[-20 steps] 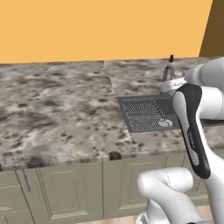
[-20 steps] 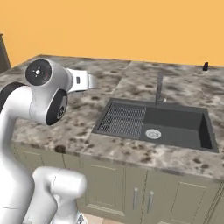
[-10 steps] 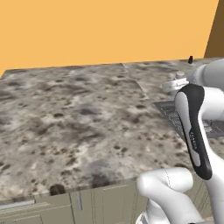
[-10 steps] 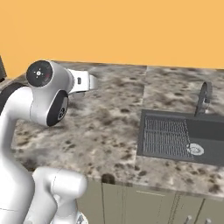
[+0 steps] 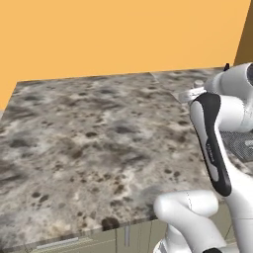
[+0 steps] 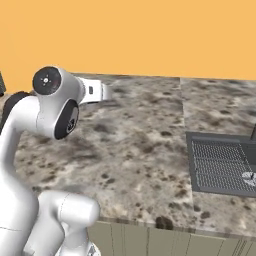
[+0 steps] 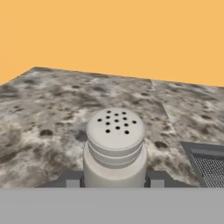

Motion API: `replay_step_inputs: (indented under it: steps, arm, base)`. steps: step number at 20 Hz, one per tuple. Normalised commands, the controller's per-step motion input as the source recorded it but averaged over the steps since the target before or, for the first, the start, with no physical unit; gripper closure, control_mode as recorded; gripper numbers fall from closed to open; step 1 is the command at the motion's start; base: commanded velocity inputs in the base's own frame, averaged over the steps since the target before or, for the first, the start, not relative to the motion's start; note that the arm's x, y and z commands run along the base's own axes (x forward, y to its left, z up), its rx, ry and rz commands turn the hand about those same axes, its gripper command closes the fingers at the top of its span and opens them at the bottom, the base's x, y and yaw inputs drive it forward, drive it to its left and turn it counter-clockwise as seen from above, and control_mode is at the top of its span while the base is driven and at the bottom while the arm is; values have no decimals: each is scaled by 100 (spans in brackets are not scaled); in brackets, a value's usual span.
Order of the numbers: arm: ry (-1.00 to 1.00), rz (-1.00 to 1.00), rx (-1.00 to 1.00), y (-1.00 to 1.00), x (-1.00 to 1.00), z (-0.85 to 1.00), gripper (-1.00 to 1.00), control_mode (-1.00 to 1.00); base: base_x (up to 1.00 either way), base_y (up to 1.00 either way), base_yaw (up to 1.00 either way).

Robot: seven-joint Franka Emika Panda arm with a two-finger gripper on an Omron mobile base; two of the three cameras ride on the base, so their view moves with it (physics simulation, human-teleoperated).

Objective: The dining table condiment station is running low on shaker. Refill the condiment station by opening the cabinet and taking the shaker from the cabinet and placing it on the dining table.

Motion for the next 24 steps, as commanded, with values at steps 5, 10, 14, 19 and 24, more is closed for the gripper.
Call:
replay_step_inputs:
  steps: [5, 10, 14, 19, 24]
  arm:
    - [23, 5, 0, -51, 60, -88, 100, -100]
    - [25, 28, 0, -10, 44, -95, 100, -100]
    - [16, 48, 13, 12, 48, -65, 100, -100]
    - [9, 38, 27, 34, 27, -51, 100, -100]
    - [10, 7, 2, 50, 28, -22, 100, -100]
  base:
    - [0, 0, 0]
    - [0, 0, 0]
    - [0, 0, 0]
    - [0, 0, 0]
    - [0, 0, 0]
